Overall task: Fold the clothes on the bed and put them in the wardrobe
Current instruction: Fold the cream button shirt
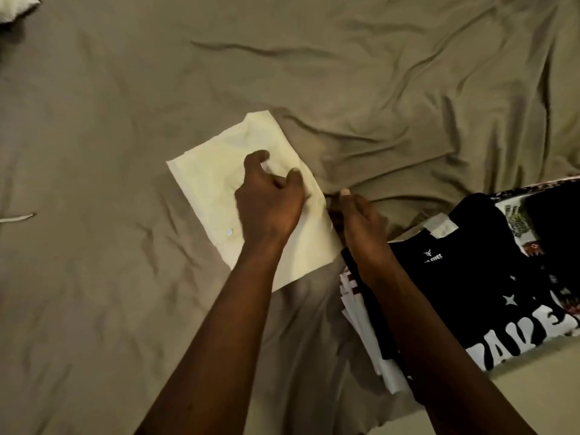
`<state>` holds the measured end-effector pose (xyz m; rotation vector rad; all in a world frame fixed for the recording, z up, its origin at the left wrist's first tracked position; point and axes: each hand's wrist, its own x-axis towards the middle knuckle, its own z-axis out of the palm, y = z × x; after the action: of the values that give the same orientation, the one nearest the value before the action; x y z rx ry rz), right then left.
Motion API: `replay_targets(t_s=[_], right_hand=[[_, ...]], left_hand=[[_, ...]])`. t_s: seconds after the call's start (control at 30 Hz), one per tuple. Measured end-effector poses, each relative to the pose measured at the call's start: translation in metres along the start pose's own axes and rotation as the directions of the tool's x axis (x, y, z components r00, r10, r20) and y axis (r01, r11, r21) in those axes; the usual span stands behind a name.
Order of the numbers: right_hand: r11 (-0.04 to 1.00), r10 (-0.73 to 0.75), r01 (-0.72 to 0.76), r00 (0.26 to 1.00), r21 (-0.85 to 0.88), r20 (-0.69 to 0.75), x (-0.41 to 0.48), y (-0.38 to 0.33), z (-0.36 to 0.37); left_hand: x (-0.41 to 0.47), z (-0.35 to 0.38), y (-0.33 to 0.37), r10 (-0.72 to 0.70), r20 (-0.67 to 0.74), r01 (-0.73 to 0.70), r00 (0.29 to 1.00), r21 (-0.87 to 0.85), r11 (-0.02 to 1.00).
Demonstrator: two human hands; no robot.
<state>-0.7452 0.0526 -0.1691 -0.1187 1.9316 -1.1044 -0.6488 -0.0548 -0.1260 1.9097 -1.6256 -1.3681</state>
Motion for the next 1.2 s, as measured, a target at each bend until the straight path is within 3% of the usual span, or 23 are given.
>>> replay_targets(t_s=[0.07, 0.13, 0.2, 0.27, 0.33, 0.43, 0.53, 0.6, 0.67, 0.77, 0.87, 0.97, 1.03, 1.1, 1.13, 1.2], right_hand=[[0.994, 0.102, -0.107, 0.983, 0.026, 0.154, 0.002, -0.005, 0.004], [0.989, 0.146, -0.140, 0.969, -0.042, 0.200, 0.005, -0.012, 0.005], [0.978, 0.202, -0.209, 0.943, -0.004, 0.265, 0.006, -0.024, 0.004], [0.941, 0.246, -0.316, 0.884, 0.121, 0.399, 0.001, -0.033, 0.005], [0.915, 0.227, -0.362, 0.827, 0.178, 0.514, -0.004, -0.039, 0.008], [0.907, 0.192, -0.371, 0.784, 0.198, 0.590, -0.011, -0.047, 0.005], [0.951, 0.087, -0.230, 0.841, 0.208, 0.534, -0.015, -0.044, -0.001], [0.981, -0.044, -0.034, 0.920, 0.192, 0.389, -0.020, -0.038, 0.002], [0.978, -0.170, 0.136, 0.958, 0.158, 0.229, -0.029, -0.030, 0.005], [0.942, -0.329, 0.312, 0.931, 0.122, 0.158, -0.048, -0.021, 0.008], [0.935, -0.334, 0.296, 0.921, 0.198, 0.200, -0.064, -0.019, 0.016], [0.955, -0.295, 0.280, 0.930, 0.096, 0.221, -0.066, -0.011, 0.037], [0.958, -0.254, 0.276, 0.943, -0.074, 0.216, -0.058, 0.005, 0.058], [0.929, -0.234, 0.265, 0.961, -0.257, 0.146, -0.052, 0.018, 0.075], [0.900, -0.257, 0.274, 0.962, -0.340, 0.095, -0.052, 0.021, 0.082], [0.830, -0.326, 0.290, 0.945, -0.476, 0.009, -0.056, 0.018, 0.091]], left_hand=[[-0.019, -0.015, -0.013, 0.159, 0.005, -0.158, 0.987, 0.156, 0.975], [-0.045, -0.025, -0.035, 0.291, 0.175, -0.333, 0.941, 0.308, 0.891], [-0.065, -0.020, -0.057, 0.311, 0.329, -0.444, 0.892, 0.511, 0.736], [-0.072, -0.007, -0.072, 0.337, 0.322, -0.466, 0.885, 0.620, 0.631], [-0.066, 0.002, -0.075, 0.404, 0.191, -0.435, 0.895, 0.574, 0.693], [-0.050, -0.003, -0.071, 0.466, -0.116, -0.416, 0.877, 0.300, 0.858], [-0.044, -0.035, -0.056, 0.440, -0.179, -0.408, 0.880, 0.187, 0.893], [-0.051, -0.065, -0.044, 0.356, -0.194, -0.351, 0.914, 0.062, 0.934], [-0.061, -0.098, -0.028, 0.220, -0.138, -0.247, 0.966, -0.224, 0.943], [-0.070, -0.155, -0.026, 0.047, 0.125, 0.047, 0.991, -0.658, 0.752], [-0.064, -0.188, -0.062, -0.189, 0.415, 0.444, 0.890, -0.699, 0.561], [-0.044, -0.189, -0.117, -0.339, 0.504, 0.604, 0.794, -0.600, 0.524], [-0.025, -0.187, -0.155, -0.372, 0.383, 0.532, 0.846, -0.554, 0.640], [-0.016, -0.180, -0.182, -0.373, 0.068, 0.361, 0.925, -0.456, 0.814], [-0.020, -0.176, -0.187, -0.343, -0.113, 0.286, 0.933, -0.348, 0.893], [-0.035, -0.167, -0.183, -0.194, -0.451, 0.165, 0.871, -0.103, 0.981]])
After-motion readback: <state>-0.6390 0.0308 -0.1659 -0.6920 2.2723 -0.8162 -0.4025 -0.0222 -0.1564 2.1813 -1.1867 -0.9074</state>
